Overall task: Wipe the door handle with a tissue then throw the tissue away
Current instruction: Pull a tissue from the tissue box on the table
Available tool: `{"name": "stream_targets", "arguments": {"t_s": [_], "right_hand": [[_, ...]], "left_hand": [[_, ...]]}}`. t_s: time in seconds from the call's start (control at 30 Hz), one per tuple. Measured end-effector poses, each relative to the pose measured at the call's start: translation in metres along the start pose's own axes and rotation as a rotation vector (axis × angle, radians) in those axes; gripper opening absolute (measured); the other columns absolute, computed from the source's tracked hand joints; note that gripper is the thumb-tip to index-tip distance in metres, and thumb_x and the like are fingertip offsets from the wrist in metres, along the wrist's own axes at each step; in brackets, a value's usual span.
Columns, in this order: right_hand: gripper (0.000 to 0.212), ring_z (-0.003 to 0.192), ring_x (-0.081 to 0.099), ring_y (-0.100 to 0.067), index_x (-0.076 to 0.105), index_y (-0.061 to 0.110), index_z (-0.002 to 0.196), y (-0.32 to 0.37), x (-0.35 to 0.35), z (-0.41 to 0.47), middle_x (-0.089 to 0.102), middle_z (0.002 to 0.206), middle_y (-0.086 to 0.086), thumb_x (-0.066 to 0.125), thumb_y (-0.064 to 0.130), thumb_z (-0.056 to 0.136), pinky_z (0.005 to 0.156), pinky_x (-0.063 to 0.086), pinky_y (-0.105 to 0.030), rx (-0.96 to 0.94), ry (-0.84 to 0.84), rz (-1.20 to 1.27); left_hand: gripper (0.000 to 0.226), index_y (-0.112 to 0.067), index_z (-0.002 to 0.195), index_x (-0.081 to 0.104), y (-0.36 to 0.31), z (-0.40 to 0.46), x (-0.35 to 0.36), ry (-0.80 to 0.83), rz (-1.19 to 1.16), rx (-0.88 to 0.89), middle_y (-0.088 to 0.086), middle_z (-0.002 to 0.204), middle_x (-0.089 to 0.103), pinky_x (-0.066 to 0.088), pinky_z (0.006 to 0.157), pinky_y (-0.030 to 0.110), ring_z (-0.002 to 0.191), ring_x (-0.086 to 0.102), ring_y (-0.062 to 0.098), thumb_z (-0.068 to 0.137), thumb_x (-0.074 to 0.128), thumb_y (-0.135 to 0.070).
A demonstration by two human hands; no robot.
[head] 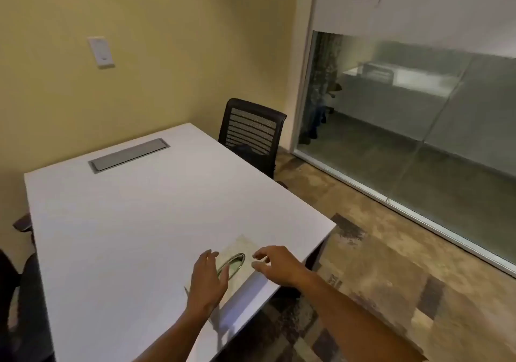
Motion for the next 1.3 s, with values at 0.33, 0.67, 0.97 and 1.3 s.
{"name": "stream_targets", "arguments": {"t_s": [0.33,0.67,0.97,1.3], "right_hand": [[0.031,0.097,0.067,-0.018,0.073,0.022,0.109,0.021,0.043,0.072,0.073,0.110,0.002,0.052,0.039,0.092,0.086,0.055,-0.035,0.140,-0.027,-0.095],[0.026,0.093,0.064,-0.022,0.069,0.015,0.094,0.018,0.094,0.100,0.066,0.105,-0.002,0.046,0.025,0.091,0.073,0.047,-0.032,0.179,-0.050,-0.364],[0.022,0.103,0.062,-0.023,0.067,0.020,0.108,0.013,0.113,0.100,0.067,0.113,-0.001,0.048,0.026,0.098,0.087,0.043,-0.039,0.170,-0.140,-0.567],[0.015,0.093,0.063,-0.016,0.072,0.029,0.093,0.017,0.117,0.099,0.071,0.099,0.006,0.059,0.037,0.093,0.086,0.045,-0.034,0.181,-0.199,-0.422]], "left_hand": [[0.058,-0.015,0.152,0.040,0.049,0.047,0.017,0.094,0.101,0.000,0.006,0.162,0.037,0.023,0.125,0.038,0.150,0.033,0.024,0.103,0.045,-0.044],[0.054,-0.021,0.154,0.030,0.078,0.054,0.042,0.263,0.309,0.082,-0.003,0.144,0.053,0.037,0.107,0.030,0.129,0.050,0.017,0.106,0.028,-0.045],[0.063,-0.015,0.162,0.008,0.079,0.057,0.047,0.358,0.530,0.083,0.001,0.158,0.035,0.032,0.117,0.037,0.144,0.036,0.025,0.108,0.020,-0.045],[0.063,-0.016,0.161,0.013,0.085,0.058,0.054,0.368,0.482,0.059,0.004,0.152,0.042,0.035,0.114,0.037,0.137,0.042,0.024,0.106,0.026,-0.044]]}}
Point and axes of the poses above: each hand's wrist, its own z-axis towards the middle knuckle, its own x-axis out of the palm, y = z × x, the point moved 4 cm from there along z, towards the middle knuckle
